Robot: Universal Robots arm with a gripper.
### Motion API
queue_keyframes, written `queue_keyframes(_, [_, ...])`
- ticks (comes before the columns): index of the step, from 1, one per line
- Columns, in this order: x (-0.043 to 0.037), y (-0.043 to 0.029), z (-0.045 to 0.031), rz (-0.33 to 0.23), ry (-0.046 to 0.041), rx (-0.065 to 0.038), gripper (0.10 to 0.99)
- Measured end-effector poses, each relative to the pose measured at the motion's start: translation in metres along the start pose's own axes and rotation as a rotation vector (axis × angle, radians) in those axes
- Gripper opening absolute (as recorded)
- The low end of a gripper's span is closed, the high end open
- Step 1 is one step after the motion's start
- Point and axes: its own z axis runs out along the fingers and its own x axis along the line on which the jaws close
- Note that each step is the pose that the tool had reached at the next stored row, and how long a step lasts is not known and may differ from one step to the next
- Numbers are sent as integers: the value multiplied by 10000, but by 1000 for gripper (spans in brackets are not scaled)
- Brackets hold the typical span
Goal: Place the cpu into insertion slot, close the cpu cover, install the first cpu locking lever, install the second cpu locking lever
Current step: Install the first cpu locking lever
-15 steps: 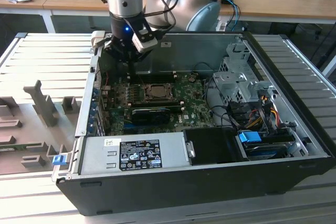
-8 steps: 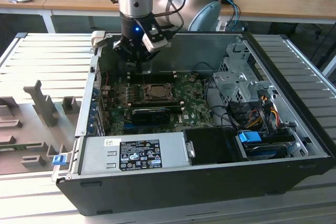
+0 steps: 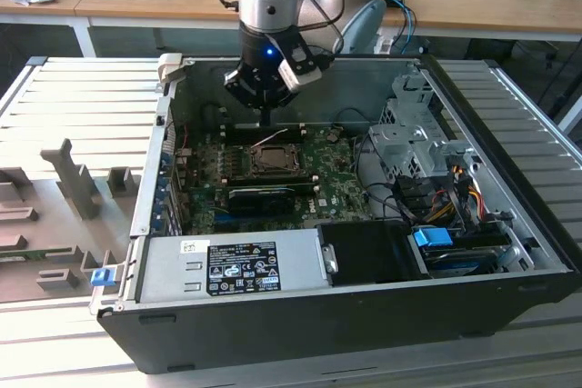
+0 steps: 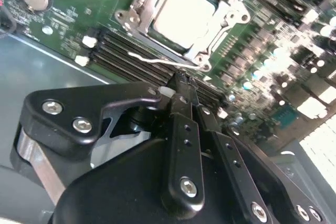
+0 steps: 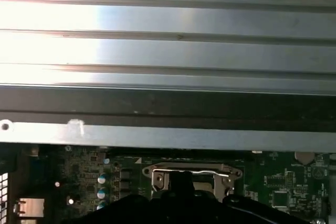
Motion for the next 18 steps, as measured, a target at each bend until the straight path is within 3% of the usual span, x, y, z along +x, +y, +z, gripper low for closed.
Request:
queue_keyframes(2, [-3, 0, 14, 1, -10, -312, 106])
queue_keyframes(4, [-4, 0, 30, 1, -16, -440, 106])
queue_keyframes(10, [-48, -8, 177, -1, -17, -440, 106])
queue_keyframes(18, [-87, -11, 233, -29, -27, -440, 106])
